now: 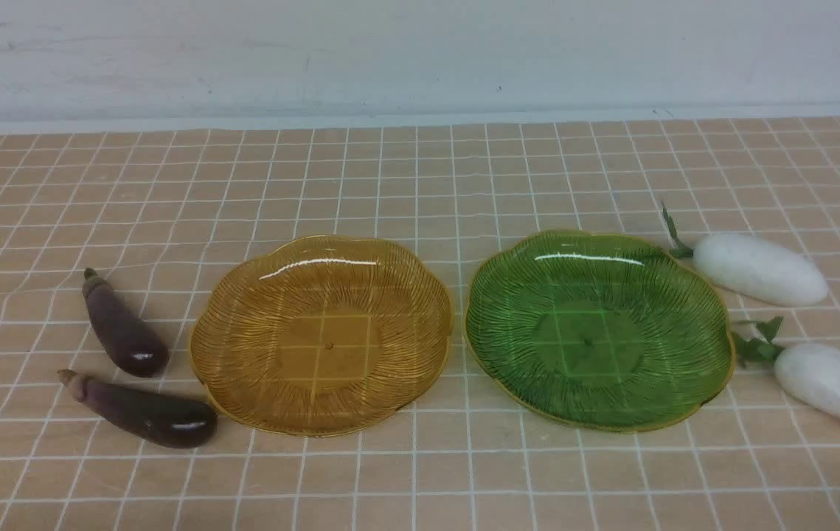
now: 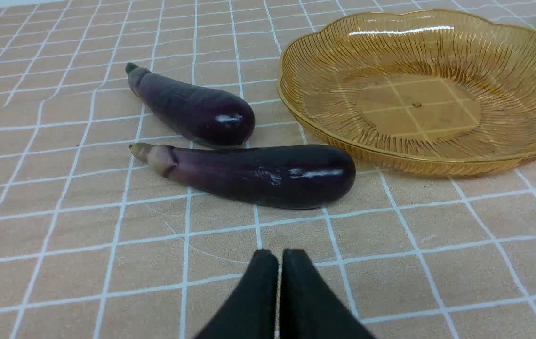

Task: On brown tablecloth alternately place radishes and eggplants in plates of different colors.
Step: 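Place the white radish on the plate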

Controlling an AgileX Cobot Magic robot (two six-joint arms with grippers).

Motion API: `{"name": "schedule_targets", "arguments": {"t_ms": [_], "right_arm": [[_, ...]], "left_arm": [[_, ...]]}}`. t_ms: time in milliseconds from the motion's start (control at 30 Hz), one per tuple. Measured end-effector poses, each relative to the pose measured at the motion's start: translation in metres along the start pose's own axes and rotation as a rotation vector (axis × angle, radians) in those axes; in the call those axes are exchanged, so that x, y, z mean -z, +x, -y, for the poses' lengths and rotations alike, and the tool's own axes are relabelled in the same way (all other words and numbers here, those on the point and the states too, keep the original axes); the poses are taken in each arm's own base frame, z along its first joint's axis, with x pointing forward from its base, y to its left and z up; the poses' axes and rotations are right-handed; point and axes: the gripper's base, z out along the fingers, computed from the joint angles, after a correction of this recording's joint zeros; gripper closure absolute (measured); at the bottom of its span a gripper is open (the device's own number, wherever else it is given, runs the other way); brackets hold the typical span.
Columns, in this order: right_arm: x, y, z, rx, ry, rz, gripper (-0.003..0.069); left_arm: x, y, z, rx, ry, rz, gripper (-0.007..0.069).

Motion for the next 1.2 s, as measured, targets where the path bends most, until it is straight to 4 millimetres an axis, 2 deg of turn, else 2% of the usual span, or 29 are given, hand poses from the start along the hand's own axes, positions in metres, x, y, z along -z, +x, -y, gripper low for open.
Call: {"name": "schedule_targets", "arguments": {"t_ms": [1100, 1200], "right_arm": [[0.0000, 0.0000, 0.0000, -0.007, 0.000, 0.000, 0.0675], [0.0000, -0.0008, -0.0026, -0.158, -0.029, 0.006, 0.0675]], "left_arm": [[0.0000, 0.0000, 0.0000, -0.001, 0.000, 0.000, 0.0628], [0.0000, 0.0000, 0.0000, -0.001, 0.000, 0.000, 0.0628]]}}
